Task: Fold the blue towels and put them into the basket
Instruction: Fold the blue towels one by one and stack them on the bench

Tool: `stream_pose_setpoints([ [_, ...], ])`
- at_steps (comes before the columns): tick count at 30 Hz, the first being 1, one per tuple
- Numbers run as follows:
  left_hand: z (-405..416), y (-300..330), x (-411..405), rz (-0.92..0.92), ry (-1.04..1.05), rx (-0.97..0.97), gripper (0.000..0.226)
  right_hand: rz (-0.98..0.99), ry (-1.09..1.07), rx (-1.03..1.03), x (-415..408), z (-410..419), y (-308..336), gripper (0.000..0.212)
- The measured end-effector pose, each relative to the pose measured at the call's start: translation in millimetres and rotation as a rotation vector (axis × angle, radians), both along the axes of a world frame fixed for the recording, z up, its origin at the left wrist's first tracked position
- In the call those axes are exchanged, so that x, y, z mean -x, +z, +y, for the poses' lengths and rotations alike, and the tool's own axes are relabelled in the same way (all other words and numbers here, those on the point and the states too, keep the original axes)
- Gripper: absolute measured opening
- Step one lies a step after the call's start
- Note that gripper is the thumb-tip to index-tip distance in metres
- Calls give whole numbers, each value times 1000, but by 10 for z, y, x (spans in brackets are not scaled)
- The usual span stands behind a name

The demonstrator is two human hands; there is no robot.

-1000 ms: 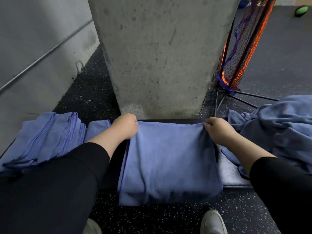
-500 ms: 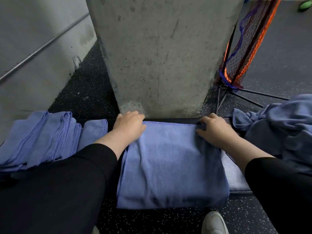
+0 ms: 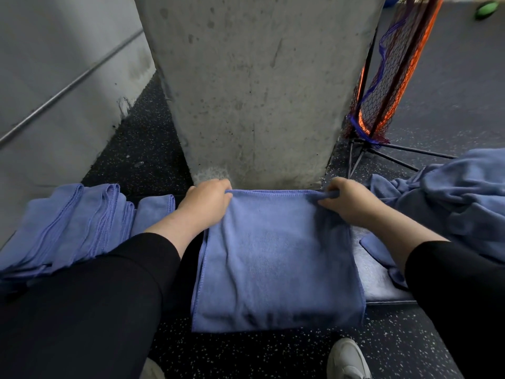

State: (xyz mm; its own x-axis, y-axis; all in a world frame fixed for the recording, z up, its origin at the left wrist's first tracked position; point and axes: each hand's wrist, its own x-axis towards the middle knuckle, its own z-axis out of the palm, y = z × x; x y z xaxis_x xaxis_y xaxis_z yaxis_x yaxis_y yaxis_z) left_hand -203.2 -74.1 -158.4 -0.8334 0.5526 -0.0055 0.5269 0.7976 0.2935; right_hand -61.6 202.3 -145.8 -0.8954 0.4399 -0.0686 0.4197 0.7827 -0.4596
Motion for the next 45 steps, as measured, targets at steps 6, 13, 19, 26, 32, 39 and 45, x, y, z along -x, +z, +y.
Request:
stream_pose_setpoints([
  [6, -213, 377, -134, -46, 114, -311, 33, 174, 17, 203, -241, -4, 512, 28],
  [13, -552, 960, -432, -4, 58, -463, 19, 285, 93, 409, -648, -91, 1034, 24],
  [19, -754, 1325, -572, -82, 110, -929, 13, 516, 152, 365, -868, -219, 1437, 28],
  [26, -726, 1481, -715, -174, 142, -1160, 19, 722, 78, 430, -934, -303, 1590, 27],
  [32, -743, 1455, -726, -177, 140, -1119, 23, 567, 74, 182, -955, -224, 1549, 8],
  [39, -761, 1639, -877, -307, 107, -1216, 21, 748, 39, 532, -1024, -392, 1689, 14],
  [45, -786, 1621, -846, -555, 120, -1211, 21, 658, 43, 735, -1060, -430, 1621, 18],
])
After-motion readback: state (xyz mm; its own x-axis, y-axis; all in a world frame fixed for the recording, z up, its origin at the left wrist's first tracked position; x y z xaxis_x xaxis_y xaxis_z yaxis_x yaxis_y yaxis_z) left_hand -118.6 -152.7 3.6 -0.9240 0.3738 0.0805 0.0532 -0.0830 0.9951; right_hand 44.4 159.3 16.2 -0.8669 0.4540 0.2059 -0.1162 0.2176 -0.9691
